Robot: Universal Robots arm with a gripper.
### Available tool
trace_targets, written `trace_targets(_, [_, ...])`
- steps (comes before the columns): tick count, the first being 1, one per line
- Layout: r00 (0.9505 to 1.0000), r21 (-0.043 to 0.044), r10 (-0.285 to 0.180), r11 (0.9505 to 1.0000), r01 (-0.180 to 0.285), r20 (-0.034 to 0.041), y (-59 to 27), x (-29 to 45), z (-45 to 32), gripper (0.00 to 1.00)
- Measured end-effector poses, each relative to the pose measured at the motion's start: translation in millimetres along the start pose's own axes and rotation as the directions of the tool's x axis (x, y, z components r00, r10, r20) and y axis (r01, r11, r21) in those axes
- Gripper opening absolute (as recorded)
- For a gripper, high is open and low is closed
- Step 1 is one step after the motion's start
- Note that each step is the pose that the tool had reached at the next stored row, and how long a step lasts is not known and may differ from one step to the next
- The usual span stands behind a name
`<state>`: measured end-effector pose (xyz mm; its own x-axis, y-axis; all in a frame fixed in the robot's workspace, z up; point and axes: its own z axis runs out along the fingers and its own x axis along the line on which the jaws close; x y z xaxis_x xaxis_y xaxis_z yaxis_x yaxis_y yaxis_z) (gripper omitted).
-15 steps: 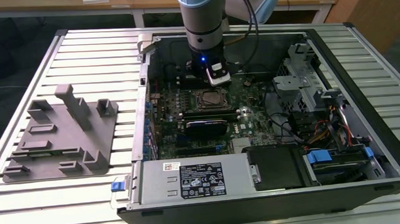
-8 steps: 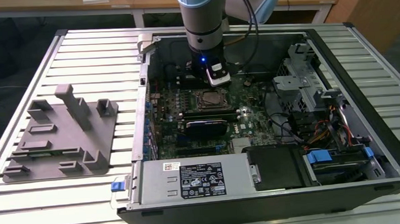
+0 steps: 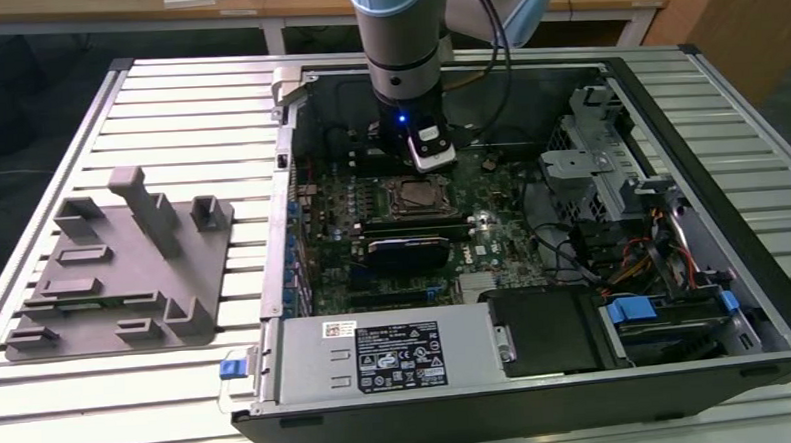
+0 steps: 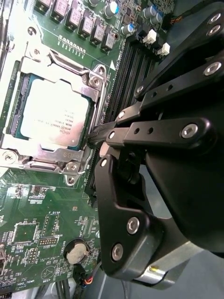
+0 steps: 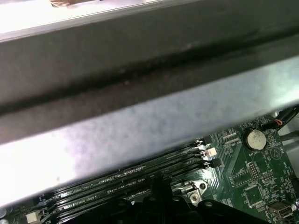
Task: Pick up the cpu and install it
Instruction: 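Install the first cpu locking lever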
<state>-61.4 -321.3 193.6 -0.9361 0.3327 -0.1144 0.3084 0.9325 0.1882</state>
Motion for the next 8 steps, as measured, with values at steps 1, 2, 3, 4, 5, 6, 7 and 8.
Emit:
trace_targets(1, [1.0,0.0002,0.0,1.0,0.0,0.0001,0.0,0.0,0.1,0.11])
trace_targets(2, [1.0,0.0002,0.0,1.0,0.0,0.0001,-0.1,0.0,0.2,0.11])
trace_targets(3, [1.0,0.0003,0.0,1.0,0.0,0.0002,-0.1,0.0,0.3,0.11])
trace_targets(4, [1.0,0.0003,0.0,1.0,0.0,0.0002,-0.2,0.0,0.4,0.11])
trace_targets(5, [1.0,0.0003,0.0,1.0,0.0,0.0002,-0.2,0.1,0.5,0.11])
trace_targets(6, [1.0,0.0003,0.0,1.0,0.0,0.0002,-0.2,0.1,0.6,0.11])
trace_targets(7, [1.0,0.0005,0.0,1.0,0.0,0.0002,-0.2,0.1,0.6,0.11])
trace_targets(8, [1.0,0.0005,0.0,1.0,0.0,0.0002,-0.3,0.1,0.7,0.11])
